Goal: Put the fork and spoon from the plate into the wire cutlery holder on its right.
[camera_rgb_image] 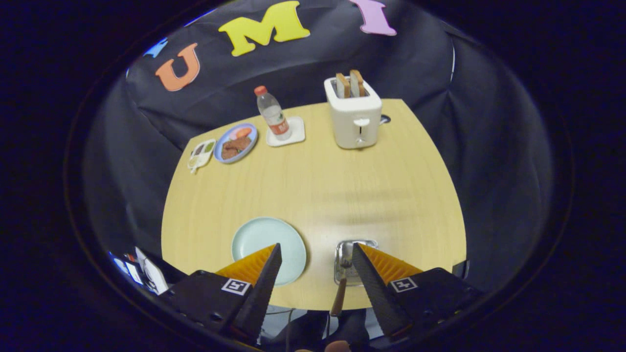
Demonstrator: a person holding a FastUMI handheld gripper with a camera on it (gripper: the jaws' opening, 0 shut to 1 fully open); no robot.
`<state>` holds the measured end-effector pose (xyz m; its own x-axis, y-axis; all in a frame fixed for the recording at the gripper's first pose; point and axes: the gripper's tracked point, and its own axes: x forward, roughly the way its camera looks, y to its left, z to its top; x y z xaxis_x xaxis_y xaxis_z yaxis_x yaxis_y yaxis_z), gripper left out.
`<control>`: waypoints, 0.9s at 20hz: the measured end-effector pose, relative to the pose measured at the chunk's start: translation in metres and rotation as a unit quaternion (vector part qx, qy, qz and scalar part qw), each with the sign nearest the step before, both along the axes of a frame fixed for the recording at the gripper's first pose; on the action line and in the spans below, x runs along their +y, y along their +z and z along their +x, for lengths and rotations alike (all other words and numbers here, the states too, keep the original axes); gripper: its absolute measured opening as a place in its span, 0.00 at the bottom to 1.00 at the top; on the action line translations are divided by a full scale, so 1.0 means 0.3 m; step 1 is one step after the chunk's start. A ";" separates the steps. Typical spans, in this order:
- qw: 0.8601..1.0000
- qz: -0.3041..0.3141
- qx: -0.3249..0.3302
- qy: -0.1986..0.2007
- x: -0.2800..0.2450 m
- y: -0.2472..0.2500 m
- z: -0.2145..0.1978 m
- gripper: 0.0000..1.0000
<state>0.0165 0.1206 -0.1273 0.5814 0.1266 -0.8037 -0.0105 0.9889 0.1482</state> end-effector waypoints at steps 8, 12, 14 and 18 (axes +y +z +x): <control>0.963 -0.017 -0.268 0.009 0.032 0.484 0.031 0.87; 0.933 -0.009 -0.361 0.017 0.034 0.629 -0.056 0.87; 0.922 0.001 -0.388 0.020 0.032 0.664 -0.117 0.88; 0.906 0.010 -0.423 0.012 0.010 0.666 -0.209 0.89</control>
